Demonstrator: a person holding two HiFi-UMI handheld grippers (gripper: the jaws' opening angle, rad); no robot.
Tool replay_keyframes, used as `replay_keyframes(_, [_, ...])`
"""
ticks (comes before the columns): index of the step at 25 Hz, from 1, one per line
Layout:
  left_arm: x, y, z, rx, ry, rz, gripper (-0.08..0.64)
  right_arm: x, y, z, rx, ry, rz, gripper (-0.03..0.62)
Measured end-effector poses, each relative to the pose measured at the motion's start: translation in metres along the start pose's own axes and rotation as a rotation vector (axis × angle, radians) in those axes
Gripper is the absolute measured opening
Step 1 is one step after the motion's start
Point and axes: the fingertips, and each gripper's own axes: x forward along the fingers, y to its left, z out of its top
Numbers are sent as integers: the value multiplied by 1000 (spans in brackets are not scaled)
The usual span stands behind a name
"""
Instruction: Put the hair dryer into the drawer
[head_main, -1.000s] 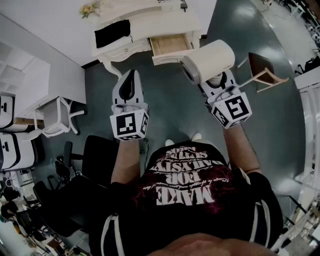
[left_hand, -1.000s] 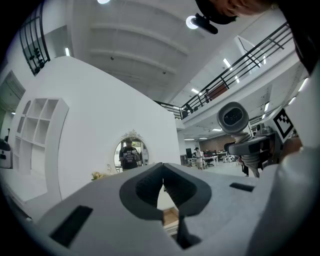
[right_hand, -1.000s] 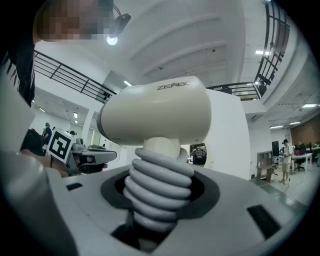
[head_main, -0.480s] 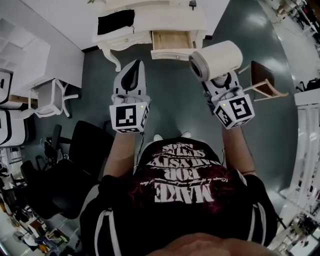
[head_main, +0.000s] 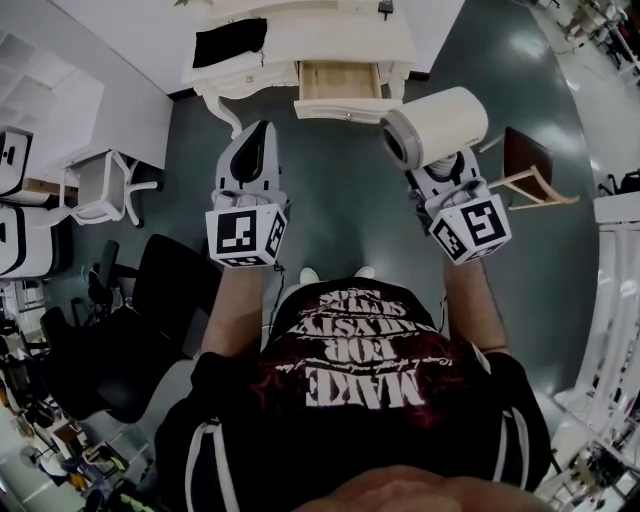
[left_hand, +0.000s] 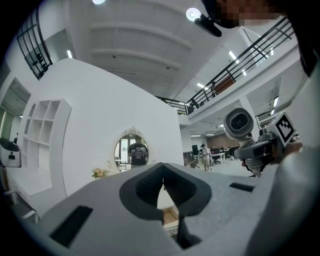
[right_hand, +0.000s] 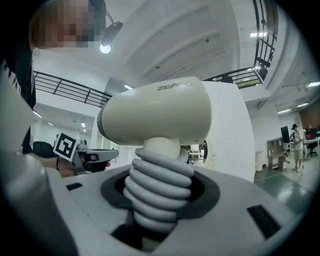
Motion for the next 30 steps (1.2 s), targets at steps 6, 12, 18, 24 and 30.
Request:
replay_keyframes(6, [2, -26, 2, 25, 3, 34, 5, -21, -19, -8, 27, -4, 22, 199])
replay_keyframes(12, [-2, -55, 3, 36, 9, 50, 5, -35, -31, -8, 31, -9, 64, 199])
replay_keyframes(18, [-12, -69, 2, 58, 29, 60, 5, -39, -30, -10, 55, -18, 97, 198])
replay_keyframes(24, [-27, -78, 4, 51, 28, 57, 5, -49, -18, -8, 55, -20, 114, 199])
replay_keyframes(30, [-30, -83, 11, 59, 20, 39, 5, -54, -15, 0, 49, -27, 106, 199])
